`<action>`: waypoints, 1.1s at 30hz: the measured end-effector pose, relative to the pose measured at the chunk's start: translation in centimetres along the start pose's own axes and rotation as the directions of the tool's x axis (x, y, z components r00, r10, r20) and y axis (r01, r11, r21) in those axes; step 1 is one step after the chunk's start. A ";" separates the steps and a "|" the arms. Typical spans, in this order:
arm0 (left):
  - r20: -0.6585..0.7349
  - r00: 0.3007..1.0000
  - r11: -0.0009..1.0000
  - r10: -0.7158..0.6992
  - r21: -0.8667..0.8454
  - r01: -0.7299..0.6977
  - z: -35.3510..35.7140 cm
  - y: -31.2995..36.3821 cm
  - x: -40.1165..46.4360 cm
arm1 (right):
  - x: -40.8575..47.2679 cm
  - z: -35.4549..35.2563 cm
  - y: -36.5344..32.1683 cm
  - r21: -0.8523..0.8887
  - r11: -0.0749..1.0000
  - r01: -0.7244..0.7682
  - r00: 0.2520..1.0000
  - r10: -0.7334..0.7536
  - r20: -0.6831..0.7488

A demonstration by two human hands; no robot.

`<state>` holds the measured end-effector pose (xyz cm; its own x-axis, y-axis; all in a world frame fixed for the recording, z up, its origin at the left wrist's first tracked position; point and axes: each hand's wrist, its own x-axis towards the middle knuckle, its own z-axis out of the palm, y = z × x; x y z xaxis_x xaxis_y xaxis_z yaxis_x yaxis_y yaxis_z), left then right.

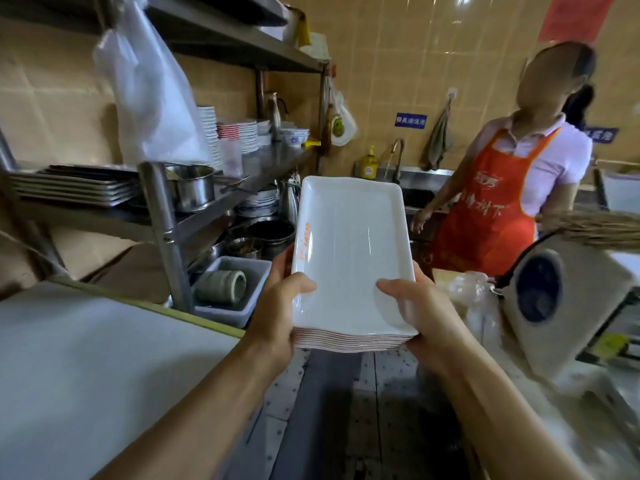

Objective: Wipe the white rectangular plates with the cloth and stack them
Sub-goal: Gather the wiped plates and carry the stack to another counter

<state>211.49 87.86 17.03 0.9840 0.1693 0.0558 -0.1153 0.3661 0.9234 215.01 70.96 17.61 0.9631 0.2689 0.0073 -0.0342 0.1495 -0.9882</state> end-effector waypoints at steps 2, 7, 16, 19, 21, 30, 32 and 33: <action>-0.028 1.000 1.000 0.014 -0.021 -0.015 0.9 -0.2 3.7 | 4.1 -1.2 -0.5 0.013 1.000 -0.006 0.999 0.006 0.032; -0.096 0.995 0.999 0.020 -0.023 -0.022 1.5 -1.1 13.0 | 14.2 -3.4 -1.0 0.008 1.000 -0.019 0.998 0.018 0.063; -0.175 0.984 0.998 0.042 -0.031 -0.048 -0.2 -2.9 29.4 | 31.6 -4.2 0.6 0.037 0.999 -0.039 0.993 0.034 0.112; -0.171 0.985 0.998 0.030 -0.044 -0.038 -1.2 -2.5 35.4 | 37.8 -3.9 0.5 0.054 0.997 -0.048 0.990 0.040 0.136; -0.182 0.983 0.999 0.024 -0.040 -0.032 -1.6 -2.0 39.1 | 41.7 -3.6 0.1 0.056 0.997 -0.054 0.989 0.045 0.142; -0.277 0.960 0.999 0.048 0.033 -0.041 -3.3 -0.7 52.4 | 56.7 -2.5 -0.3 0.116 0.991 -0.073 0.961 0.038 0.276; -0.316 0.946 0.998 0.066 0.040 -0.057 -3.4 -0.8 55.0 | 60.1 -2.4 0.0 0.145 0.985 -0.091 0.940 0.037 0.339; -0.335 0.939 0.997 0.076 0.045 -0.065 -3.5 -0.8 56.2 | 61.8 -2.4 0.1 0.150 0.984 -0.100 0.932 0.040 0.361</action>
<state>266.44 100.25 18.08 0.8696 0.4937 -0.0048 -0.1723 0.3126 0.9341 275.17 85.29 17.54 0.7997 0.6000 0.0229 -0.1704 0.2633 -0.9496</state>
